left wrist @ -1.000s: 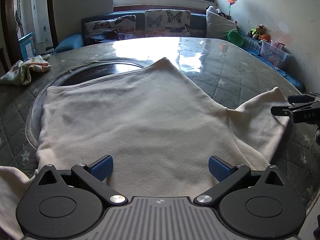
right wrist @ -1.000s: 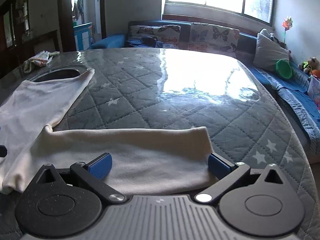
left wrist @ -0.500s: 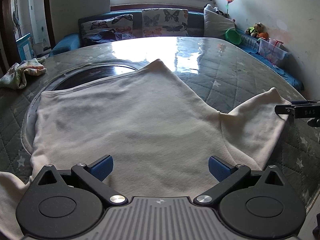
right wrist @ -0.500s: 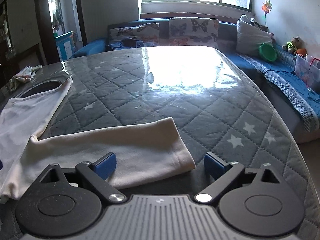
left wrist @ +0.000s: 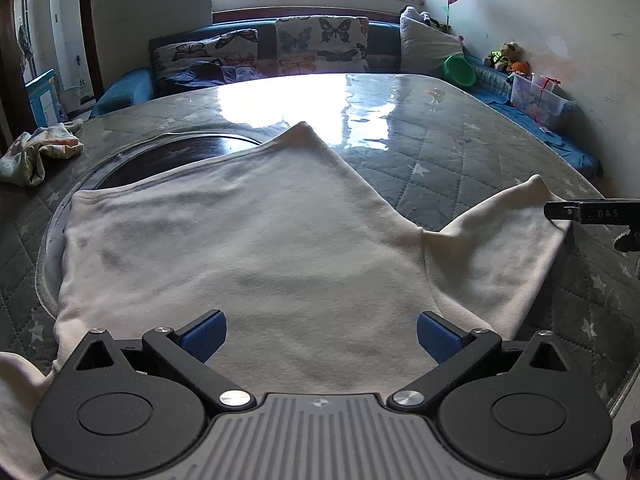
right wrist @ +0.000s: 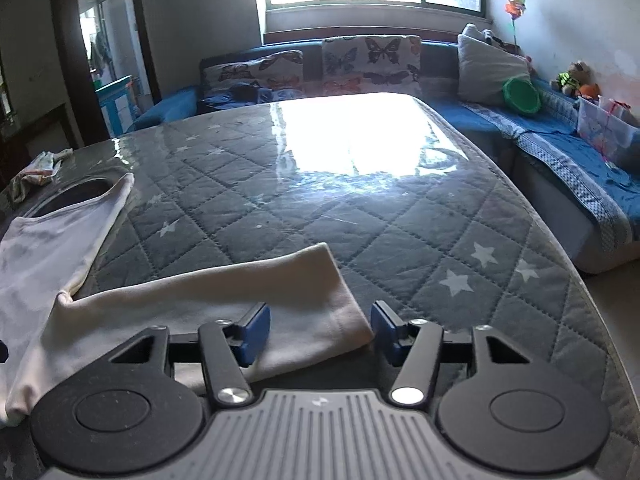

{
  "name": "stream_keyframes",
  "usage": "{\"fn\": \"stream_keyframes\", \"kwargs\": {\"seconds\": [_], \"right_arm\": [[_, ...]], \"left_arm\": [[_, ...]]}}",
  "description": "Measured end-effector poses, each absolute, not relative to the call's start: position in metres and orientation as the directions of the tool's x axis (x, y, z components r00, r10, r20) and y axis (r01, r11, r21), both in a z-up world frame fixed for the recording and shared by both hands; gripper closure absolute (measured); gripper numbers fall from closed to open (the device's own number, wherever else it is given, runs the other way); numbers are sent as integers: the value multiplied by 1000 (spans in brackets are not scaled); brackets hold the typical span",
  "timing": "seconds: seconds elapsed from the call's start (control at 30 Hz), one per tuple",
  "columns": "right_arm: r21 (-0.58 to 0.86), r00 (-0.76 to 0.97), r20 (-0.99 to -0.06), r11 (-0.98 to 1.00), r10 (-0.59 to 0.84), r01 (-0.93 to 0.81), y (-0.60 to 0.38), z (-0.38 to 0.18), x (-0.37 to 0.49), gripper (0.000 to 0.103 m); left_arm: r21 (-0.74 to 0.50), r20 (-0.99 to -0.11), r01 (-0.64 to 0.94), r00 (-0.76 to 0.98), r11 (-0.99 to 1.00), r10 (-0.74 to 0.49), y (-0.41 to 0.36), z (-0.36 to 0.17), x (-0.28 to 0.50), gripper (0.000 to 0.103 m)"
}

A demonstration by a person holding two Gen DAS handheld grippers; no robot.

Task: Fold clothes
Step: 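Grasp the other sleeve cuff with the right gripper and lift it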

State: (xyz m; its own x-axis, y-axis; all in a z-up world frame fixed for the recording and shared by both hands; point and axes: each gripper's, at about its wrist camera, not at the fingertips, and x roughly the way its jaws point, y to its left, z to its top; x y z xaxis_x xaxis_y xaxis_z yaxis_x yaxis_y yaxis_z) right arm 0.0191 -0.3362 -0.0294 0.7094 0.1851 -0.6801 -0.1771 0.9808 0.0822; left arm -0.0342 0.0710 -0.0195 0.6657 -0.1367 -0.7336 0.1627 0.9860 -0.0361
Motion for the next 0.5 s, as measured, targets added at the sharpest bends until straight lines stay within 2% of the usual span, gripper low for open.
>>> {"fn": "stream_keyframes", "kwargs": {"seconds": [0.23, 0.3, 0.37, 0.43, 0.5], "right_arm": [[94, 712, -679, 983, 178, -155, -342, -30, 17, 47], [99, 712, -679, 983, 181, -156, -342, -31, 17, 58], [119, 709, -676, 979, 202, -166, -342, -30, 17, 77], [144, 708, -669, 974, 224, -172, -343, -28, 16, 87], [165, 712, -660, 970, 242, -178, -343, -26, 14, 88]], "left_arm": [[-33, -736, 150, 665, 988, -126, 73, -21, -34, 0], [-34, -737, 147, 665, 989, -124, 73, -21, -35, 0], [-32, -737, 144, 665, 989, -121, 74, -21, -35, 0], [-31, -736, 139, 667, 990, -117, 75, -20, -37, 0], [-35, -736, 130, 668, 991, -114, 78, -20, -37, 0]]}}
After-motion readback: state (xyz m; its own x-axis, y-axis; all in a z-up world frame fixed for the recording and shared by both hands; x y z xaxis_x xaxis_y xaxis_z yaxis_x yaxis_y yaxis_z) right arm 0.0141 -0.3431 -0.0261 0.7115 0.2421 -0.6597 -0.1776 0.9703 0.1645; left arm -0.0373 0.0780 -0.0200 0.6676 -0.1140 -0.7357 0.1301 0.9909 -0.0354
